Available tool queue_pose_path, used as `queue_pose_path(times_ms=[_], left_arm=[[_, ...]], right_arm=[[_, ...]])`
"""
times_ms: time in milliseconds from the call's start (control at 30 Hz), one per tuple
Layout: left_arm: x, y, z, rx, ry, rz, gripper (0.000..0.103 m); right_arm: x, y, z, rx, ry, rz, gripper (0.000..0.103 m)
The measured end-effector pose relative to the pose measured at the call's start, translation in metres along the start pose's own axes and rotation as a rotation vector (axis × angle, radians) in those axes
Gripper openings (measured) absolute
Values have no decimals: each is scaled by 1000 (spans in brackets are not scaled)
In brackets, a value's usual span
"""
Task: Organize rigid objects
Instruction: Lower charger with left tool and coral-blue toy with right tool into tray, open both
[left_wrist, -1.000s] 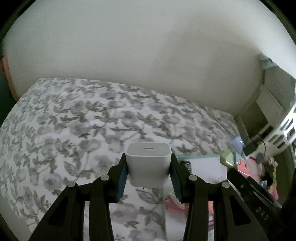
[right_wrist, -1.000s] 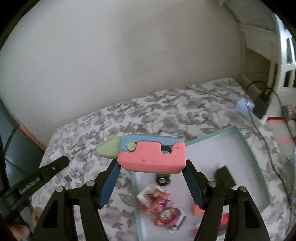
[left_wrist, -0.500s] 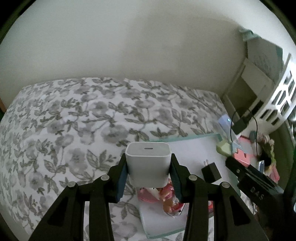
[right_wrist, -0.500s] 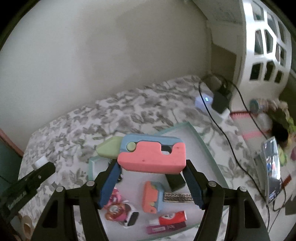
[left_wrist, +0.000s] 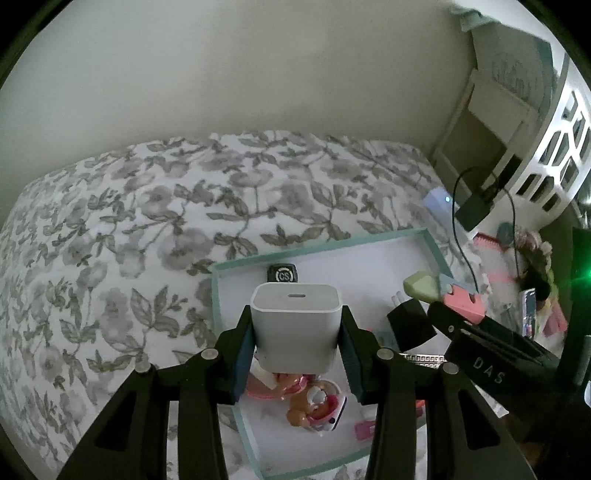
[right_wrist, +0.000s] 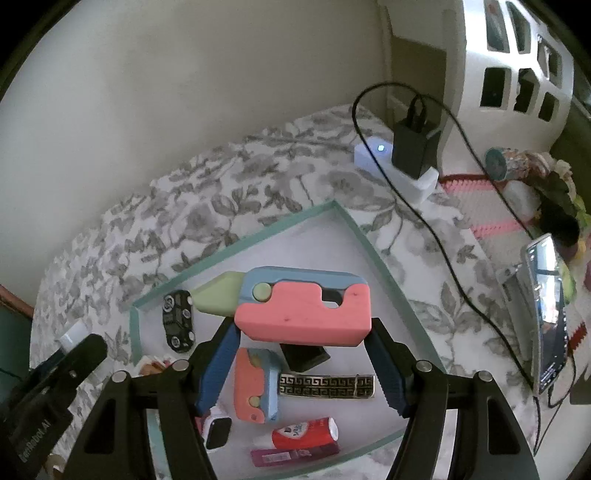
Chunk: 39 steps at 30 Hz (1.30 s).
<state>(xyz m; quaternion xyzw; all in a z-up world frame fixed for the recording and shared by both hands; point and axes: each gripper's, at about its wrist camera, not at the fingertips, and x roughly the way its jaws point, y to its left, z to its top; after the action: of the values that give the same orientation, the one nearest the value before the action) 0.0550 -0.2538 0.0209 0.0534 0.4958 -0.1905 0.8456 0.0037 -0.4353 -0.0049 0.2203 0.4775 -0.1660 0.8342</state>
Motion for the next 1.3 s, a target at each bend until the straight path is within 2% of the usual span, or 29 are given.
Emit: queue_pose_path(times_ms=[200, 567, 1033, 1300], left_arm=[[19, -1, 2, -5, 21, 15, 44], [45, 2, 5, -27, 57, -15, 44], [45, 4, 8, -40, 47, -23, 44], [39, 12, 10, -68, 43, 8, 44]], right_arm=[[13, 4, -4, -21, 37, 4, 72], [23, 13, -8, -75, 62, -6, 72], [30, 18, -8, -110, 86, -11, 72], [33, 20, -7, -128, 95, -14, 72]])
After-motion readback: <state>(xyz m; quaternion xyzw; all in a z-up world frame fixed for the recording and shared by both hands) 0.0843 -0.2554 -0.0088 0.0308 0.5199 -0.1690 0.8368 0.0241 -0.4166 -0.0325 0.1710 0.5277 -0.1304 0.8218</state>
